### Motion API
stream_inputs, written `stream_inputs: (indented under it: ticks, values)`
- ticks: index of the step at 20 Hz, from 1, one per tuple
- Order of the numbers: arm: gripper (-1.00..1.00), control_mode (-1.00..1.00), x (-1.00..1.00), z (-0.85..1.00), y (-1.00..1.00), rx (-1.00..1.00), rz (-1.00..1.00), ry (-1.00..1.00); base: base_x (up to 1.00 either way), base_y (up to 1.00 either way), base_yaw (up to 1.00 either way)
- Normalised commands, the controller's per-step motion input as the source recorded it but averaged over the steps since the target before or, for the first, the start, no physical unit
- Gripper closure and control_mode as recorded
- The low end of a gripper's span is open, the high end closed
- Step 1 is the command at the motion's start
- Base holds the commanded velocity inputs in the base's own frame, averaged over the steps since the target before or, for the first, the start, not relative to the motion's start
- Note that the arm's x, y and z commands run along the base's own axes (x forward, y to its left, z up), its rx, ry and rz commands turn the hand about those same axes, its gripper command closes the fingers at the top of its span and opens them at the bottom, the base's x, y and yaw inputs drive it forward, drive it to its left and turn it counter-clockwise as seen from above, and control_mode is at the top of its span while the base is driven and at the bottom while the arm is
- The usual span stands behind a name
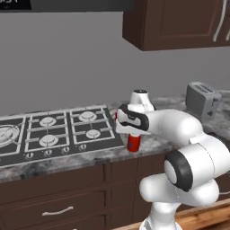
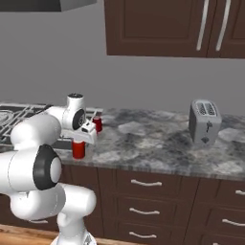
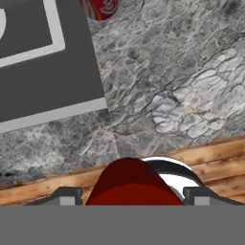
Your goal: Four empty soda cans are scattered around the kitchen. Gather all the cans and cluster them next to the stove for recycling.
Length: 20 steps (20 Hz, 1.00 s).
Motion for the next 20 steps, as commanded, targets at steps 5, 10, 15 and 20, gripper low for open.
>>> stream_inputs:
  ticks: [5,10,15,20]
  values:
    - [1.00,1.00,0.00,0.00,0.00,0.00,0.00,0.00,0.28,0.29,-0.01]
    - [1.00,-1.00,0.12,0.00,0.04,0.00,0.01,0.00,0.02,0.07,-0.01]
    - [1.00,-1.00,0.69,-0.01,0.02,0.00,0.06,0.00,0.00,0.00,0.00]
    - [1.00,-1.00,0.56,-0.10,-0.12,0.00,0.00,0.00,0.00,0.00,0.00]
